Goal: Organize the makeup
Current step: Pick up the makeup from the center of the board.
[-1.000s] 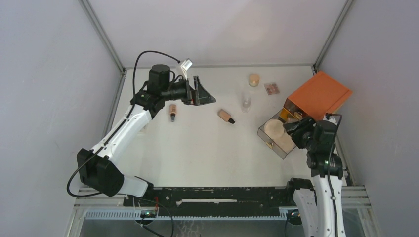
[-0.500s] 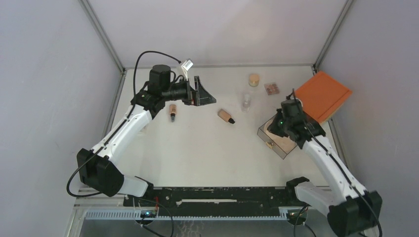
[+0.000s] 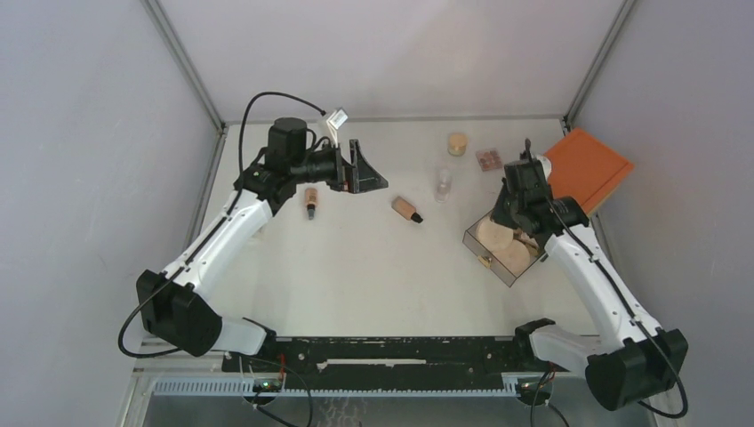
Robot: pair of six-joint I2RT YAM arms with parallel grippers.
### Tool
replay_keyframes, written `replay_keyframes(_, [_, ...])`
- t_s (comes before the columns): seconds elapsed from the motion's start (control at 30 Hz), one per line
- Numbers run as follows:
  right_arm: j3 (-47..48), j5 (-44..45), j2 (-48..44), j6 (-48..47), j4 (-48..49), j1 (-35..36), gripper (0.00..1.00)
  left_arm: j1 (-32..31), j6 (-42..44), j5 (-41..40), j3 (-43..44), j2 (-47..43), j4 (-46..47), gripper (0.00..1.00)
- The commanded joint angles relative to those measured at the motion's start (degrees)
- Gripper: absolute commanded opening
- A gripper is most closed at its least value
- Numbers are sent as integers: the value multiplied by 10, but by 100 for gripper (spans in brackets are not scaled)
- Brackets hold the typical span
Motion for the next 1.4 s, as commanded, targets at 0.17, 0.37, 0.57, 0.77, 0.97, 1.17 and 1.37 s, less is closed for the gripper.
replay_keyframes(0.17, [257, 79, 158, -65, 5, 59, 60, 4, 97, -112, 24, -57, -95, 100])
replay_keyframes(0.37, [439, 58, 354, -93, -15, 6, 64, 78, 93, -113, -29, -96, -107, 100])
replay_keyframes(0.57, [682, 72, 568, -120, -114, -14, 77, 133, 98, -148, -66, -98, -103, 100])
replay_keyframes(0.77, [858, 24, 723, -147, -158, -54, 90, 158, 154, -218, -46, -85, -178, 100])
replay_keyframes(0.97, [850, -28, 763, -174, -112, -98, 93, 187, 175, -252, -61, -90, -194, 100])
replay_keyframes(1.17, [867, -27, 797, -175, -101, -123, 94, 196, 179, -249, -46, -54, -198, 100])
replay_keyframes(1.37, [872, -36, 826, -188, -96, -127, 95, 200, 179, -245, -31, -35, -199, 100])
